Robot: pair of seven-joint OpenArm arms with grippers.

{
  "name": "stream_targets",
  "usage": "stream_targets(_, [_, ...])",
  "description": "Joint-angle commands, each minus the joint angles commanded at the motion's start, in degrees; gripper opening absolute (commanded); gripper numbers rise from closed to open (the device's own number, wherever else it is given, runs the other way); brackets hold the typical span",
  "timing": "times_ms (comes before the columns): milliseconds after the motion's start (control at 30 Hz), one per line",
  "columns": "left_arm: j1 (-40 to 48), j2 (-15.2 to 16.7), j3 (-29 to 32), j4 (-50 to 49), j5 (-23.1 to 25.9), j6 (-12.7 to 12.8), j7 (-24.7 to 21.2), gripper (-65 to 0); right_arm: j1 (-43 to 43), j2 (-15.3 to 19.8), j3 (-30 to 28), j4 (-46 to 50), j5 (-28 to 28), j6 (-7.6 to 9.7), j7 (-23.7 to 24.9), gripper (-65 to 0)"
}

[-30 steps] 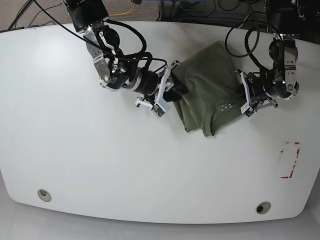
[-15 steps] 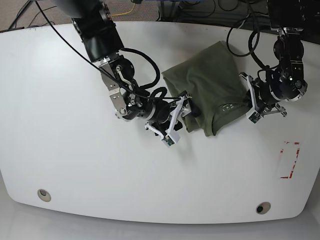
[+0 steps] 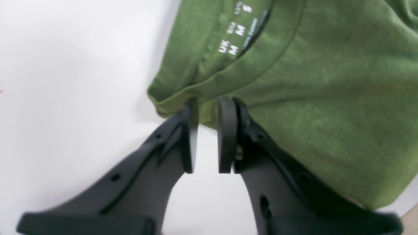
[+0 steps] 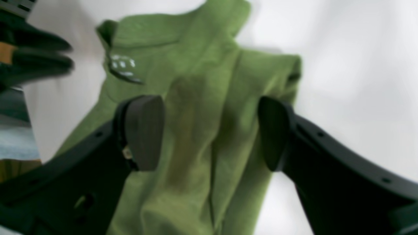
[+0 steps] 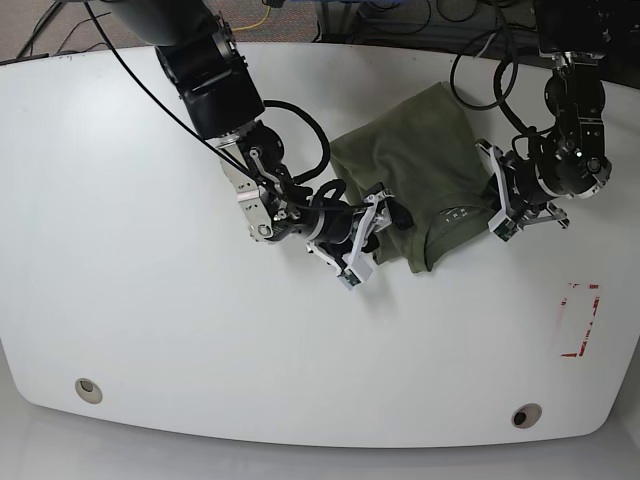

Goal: Layout the t-shirt on the table in an organized manner, then fold the t-shirt properly
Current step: 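Hold the green bundle with both grippers and adjust its collar edge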

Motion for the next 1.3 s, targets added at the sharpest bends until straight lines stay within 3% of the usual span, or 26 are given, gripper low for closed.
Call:
stream_targets(433, [0.0, 1.23, 0.09, -0.09, 0.26, 0.0, 0.0, -55.3, -1.58, -1.58, -0.09, 0.09, 0.0, 0.0, 0.0, -23.0])
stream_targets(500, [0.0, 1.23, 0.09, -0.09, 0.26, 0.0, 0.0, -55.3, -1.58, -1.58, -0.09, 0.18, 0.0, 0.0, 0.0, -27.0])
stream_targets(633, [0.0, 1.32, 0.18, -0.97, 0.26, 0.0, 0.0, -55.3, -1.23, -1.58, -0.09, 0.35, 0.0, 0.0, 0.0, -43.3])
stream_targets(667, [-0.09, 1.32, 0.18, -1.58, 0.26, 0.0, 0.0, -55.3, -1.23, -1.58, -0.09, 0.35, 0.0, 0.0, 0.0, -43.6])
stream_targets(933, [-0.09, 1.32, 0.18, -4.48, 0.18, 0.0, -0.18, -55.3, 0.18, -0.62, 0.0, 4.31, 0.0, -0.53, -2.9, -16.0])
stream_targets(1300, [0.0, 0.97, 0.18, -4.57, 0.18, 0.0, -0.18, -55.3, 1.67, -0.44, 0.0, 6.33, 0.0, -0.53, -3.34, -14.7])
